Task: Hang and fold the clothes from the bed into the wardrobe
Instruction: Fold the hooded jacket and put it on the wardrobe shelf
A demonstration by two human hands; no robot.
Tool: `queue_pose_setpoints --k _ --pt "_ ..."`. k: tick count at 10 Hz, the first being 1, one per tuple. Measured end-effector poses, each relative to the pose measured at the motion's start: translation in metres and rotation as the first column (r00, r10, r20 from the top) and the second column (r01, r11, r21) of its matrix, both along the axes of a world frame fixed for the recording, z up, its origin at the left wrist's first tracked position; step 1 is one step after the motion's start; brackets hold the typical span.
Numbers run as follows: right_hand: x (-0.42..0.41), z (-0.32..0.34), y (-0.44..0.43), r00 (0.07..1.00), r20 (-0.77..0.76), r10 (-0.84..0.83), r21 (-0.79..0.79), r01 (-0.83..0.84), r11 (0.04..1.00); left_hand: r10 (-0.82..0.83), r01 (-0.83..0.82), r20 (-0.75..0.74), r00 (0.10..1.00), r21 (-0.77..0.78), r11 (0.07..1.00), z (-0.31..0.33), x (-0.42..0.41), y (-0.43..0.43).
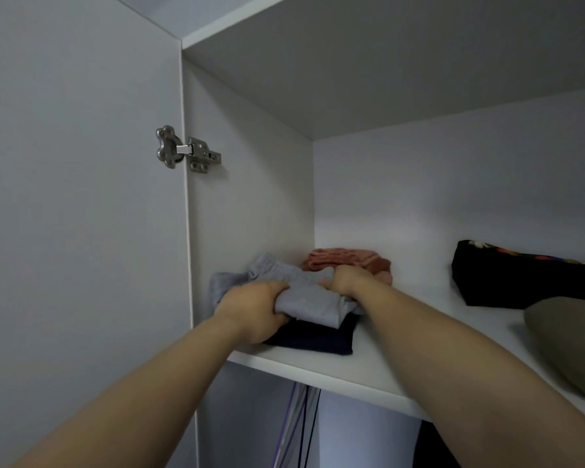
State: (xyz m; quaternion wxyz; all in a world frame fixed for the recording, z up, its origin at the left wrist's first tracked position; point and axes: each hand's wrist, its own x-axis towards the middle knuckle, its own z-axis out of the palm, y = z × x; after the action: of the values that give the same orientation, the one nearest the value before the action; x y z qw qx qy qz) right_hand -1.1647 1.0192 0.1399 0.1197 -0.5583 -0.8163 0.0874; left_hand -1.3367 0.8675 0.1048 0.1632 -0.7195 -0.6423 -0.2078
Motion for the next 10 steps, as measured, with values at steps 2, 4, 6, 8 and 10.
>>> queue_pose_setpoints --k 2,4,6,8,10 --pt "0.023 0.009 -0.01 0.996 -0.04 0.083 -0.132 -0.088 0.987 0.024 -0.027 0.05 0.998 0.077 0.997 0.007 0.01 -0.005" --pt "0.027 0.02 -0.023 0.969 0.014 -0.246 0.23 0.237 0.944 -0.05 0.067 0.05 0.998 -0.457 0.887 0.046 0.018 -0.017" --pt "-0.003 0.019 -0.075 0.999 0.054 0.0 0.054 -0.003 0.999 -0.053 0.102 0.462 0.885 -0.082 0.991 0.078 0.001 0.021" --pt "-0.001 -0.017 -0.08 0.998 -0.003 0.058 -0.045 -0.058 0.997 0.212 -0.042 0.288 0.934 -0.5 0.865 0.031 -0.012 0.081" --pt "0.017 -0.022 -0.101 0.993 0.114 0.042 0.039 -0.046 0.998 0.254 -0.131 0.244 0.936 -0.426 0.895 0.027 -0.011 0.095"
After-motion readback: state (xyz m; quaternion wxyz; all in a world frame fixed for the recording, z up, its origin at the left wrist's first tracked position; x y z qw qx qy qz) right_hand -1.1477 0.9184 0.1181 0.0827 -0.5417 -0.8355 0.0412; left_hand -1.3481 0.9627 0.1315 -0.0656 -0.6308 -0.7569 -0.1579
